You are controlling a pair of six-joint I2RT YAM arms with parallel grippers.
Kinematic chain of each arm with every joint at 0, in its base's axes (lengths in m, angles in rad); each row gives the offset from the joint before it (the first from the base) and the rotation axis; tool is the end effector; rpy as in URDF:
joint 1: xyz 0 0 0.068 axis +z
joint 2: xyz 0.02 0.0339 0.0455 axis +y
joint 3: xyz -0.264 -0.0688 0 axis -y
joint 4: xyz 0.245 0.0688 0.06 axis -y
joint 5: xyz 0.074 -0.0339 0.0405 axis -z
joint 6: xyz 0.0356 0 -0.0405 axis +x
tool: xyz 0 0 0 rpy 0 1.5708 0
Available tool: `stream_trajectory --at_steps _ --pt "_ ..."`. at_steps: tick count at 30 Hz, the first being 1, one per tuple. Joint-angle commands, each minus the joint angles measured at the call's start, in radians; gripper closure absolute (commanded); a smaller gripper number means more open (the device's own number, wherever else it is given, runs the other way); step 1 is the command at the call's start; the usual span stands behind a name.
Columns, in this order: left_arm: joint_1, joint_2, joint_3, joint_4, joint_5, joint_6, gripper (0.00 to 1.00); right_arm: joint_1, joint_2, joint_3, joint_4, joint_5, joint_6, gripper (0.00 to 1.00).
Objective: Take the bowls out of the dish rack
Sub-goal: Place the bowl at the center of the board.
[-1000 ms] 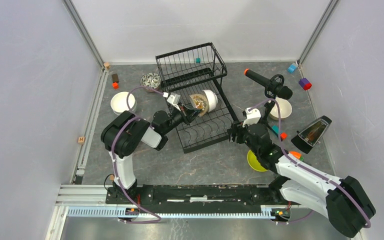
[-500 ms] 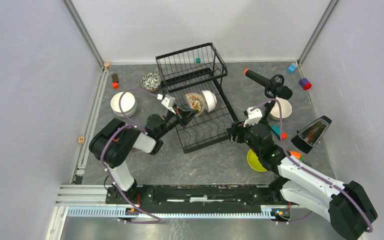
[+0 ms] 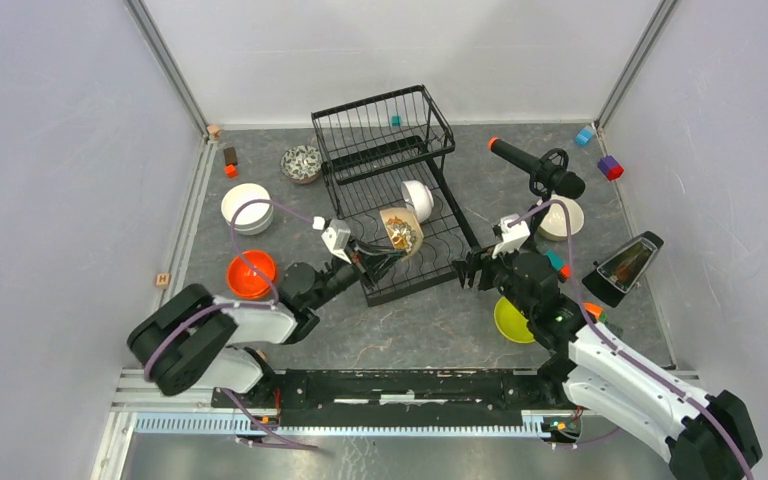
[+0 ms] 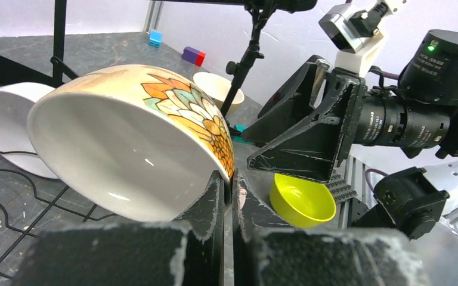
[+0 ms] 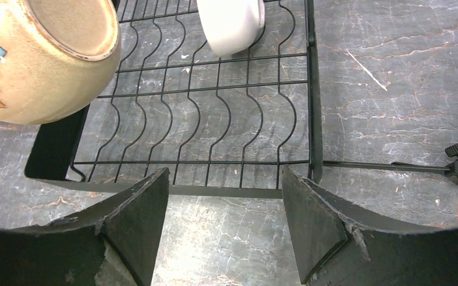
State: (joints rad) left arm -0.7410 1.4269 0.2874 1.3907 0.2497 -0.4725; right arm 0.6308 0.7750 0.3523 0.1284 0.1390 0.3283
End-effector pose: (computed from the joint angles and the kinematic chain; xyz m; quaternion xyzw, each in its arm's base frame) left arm 0.1742 -0.1713 0.2043 0.1789 0.5895 -0.5097 0.6005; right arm 0.1515 0.1045 0.2207 -0.0798 0.7983 0.2247 0.5530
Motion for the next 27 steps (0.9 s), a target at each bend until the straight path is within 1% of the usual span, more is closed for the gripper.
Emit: stream_trajectory --at_steps 1,4,5,11,13,14,16,18,20,24,27 --pt "-0.09 -0.185 0.012 -0.117 -0.092 0.163 0.98 -0.002 -0.045 0.058 -0.065 -0.046 -0.024 0.25" --pt "-0.179 -0.308 0.039 -0.365 -0.127 0.258 0.98 -0.002 -0.071 0.075 -0.114 -0.075 -0.031 0.25" --pt "-0.197 -0.338 0.039 -0.418 -0.145 0.28 0.98 -0.003 -0.082 0.081 -0.126 -0.083 -0.03 0.25" --pt "-0.261 -0.557 0.003 -0.587 -0.215 0.289 0.98 -0.002 -0.156 0.107 -0.242 -0.124 -0.046 0.24" --pt "-0.281 -0.627 0.011 -0.67 -0.244 0.285 0.98 -0.002 -0.19 0.117 -0.292 -0.135 -0.057 0.24" --pt "-0.292 -0.656 0.027 -0.732 -0.263 0.281 0.98 -0.002 -0.209 0.121 -0.317 -0.137 -0.066 0.24" --pt "-0.322 -0.708 0.098 -0.942 -0.346 0.255 0.98 -0.002 -0.247 0.124 -0.373 -0.137 -0.088 0.24" --pt "-0.352 -0.726 0.159 -1.132 -0.417 0.246 0.98 -0.003 -0.293 0.119 -0.417 -0.136 -0.091 0.24" --pt "-0.386 -0.74 0.189 -1.222 -0.45 0.244 0.98 -0.002 -0.33 0.117 -0.441 -0.136 -0.087 0.23" --pt "-0.452 -0.754 0.223 -1.286 -0.5 0.249 0.98 -0.003 -0.389 0.129 -0.45 -0.117 -0.045 0.23" --pt "-0.5 -0.712 0.305 -1.382 -0.533 0.28 0.98 -0.003 -0.427 0.136 -0.455 -0.083 -0.022 0.23"
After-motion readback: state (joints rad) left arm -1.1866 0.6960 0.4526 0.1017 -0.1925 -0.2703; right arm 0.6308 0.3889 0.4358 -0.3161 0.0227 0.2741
